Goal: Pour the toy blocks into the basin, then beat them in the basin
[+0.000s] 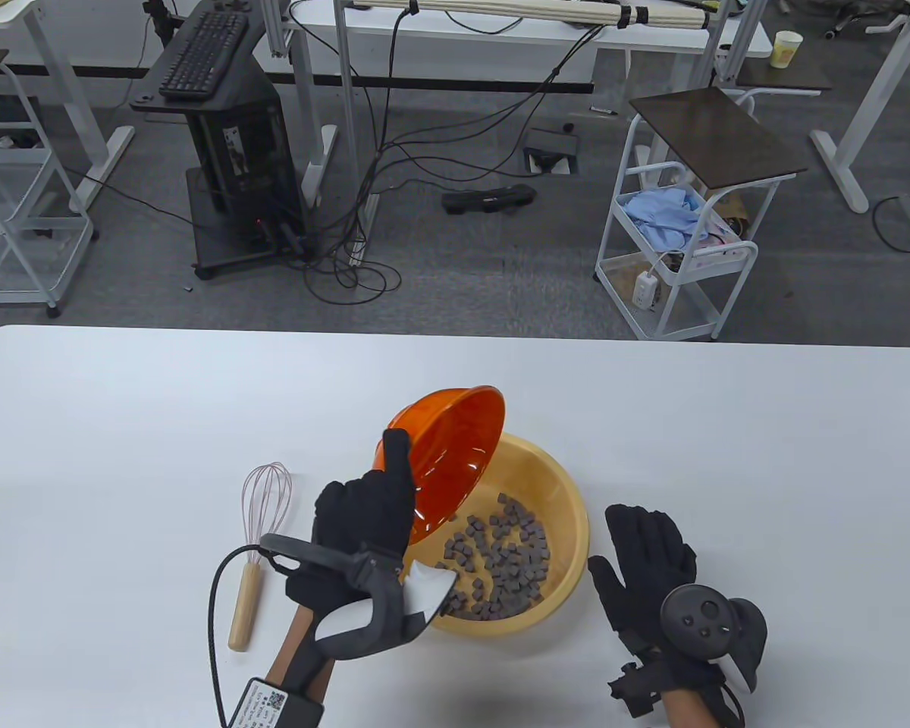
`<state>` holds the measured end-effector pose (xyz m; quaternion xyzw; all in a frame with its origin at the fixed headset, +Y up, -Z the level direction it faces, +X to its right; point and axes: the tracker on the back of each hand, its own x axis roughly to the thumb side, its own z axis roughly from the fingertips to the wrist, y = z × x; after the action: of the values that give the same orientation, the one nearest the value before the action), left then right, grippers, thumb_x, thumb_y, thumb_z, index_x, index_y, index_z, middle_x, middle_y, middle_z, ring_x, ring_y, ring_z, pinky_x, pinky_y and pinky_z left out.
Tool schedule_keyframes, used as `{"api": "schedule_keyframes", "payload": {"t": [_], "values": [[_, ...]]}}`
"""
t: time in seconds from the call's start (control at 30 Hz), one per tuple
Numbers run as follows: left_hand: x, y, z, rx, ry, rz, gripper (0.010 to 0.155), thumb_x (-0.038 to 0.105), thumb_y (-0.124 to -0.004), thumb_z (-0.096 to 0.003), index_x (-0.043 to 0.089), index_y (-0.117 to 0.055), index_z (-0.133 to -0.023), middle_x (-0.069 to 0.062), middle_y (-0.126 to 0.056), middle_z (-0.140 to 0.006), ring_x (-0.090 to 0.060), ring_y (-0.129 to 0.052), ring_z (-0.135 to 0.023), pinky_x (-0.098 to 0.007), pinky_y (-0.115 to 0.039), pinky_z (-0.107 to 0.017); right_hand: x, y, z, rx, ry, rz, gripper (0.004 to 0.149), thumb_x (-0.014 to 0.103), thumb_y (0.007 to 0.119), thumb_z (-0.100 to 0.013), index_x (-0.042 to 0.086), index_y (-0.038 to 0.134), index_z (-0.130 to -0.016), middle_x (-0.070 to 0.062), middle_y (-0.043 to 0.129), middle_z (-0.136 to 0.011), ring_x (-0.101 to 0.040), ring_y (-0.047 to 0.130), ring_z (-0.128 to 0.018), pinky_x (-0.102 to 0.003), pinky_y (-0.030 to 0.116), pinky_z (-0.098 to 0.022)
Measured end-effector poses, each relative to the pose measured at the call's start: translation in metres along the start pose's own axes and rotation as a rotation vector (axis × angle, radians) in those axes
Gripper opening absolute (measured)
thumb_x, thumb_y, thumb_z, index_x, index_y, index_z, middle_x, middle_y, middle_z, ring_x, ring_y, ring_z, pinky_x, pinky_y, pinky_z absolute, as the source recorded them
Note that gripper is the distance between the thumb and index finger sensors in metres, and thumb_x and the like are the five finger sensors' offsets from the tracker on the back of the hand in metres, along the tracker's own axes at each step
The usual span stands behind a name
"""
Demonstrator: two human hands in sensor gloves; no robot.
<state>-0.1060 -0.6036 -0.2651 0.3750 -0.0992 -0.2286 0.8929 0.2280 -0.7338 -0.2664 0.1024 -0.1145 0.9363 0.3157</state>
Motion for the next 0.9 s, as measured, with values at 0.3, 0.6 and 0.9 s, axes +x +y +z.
{"api": "schedule_keyframes", "payload": {"t": [0.3,0.6,0.9], "values": [[-0.082,-0.050,0.032,-0.218,0.518,0.334,0.057,0.028,-0.069,-0.0647,-0.015,-0.061,-0.102,-0.005,-0.098,-0.042,0.002,-0.103,-0.012,-0.024,-0.097,-0.017,-0.002,-0.002,0.000,-0.003,0.011,0.014,0.064,0.044,0.064,-0.069,0.015,0.036,-0.118,-0.029,0.035,-0.121,-0.060,0.022,-0.106,-0.081,0.020,-0.070],[-0.136,-0.097,0.112,-0.333,0.931,0.571,0.058,0.025,-0.067,-0.0658,-0.020,-0.057,-0.102,-0.008,-0.098,-0.044,0.001,-0.105,-0.015,-0.025,-0.098,-0.018,-0.005,-0.007,0.000,-0.024,0.022,0.001,0.064,0.044,0.064,-0.069,0.015,0.036,-0.118,-0.029,0.034,-0.121,-0.060,0.022,-0.106,-0.081,0.020,-0.070],[-0.157,-0.121,0.169,-0.357,1.136,0.616,0.059,0.023,-0.064,-0.0663,-0.023,-0.053,-0.102,-0.011,-0.098,-0.047,-0.001,-0.106,-0.019,-0.026,-0.098,-0.019,-0.003,-0.006,0.001,-0.030,0.014,-0.012,0.064,0.044,0.064,-0.069,0.015,0.035,-0.118,-0.029,0.035,-0.121,-0.060,0.023,-0.106,-0.081,0.021,-0.071]]}}
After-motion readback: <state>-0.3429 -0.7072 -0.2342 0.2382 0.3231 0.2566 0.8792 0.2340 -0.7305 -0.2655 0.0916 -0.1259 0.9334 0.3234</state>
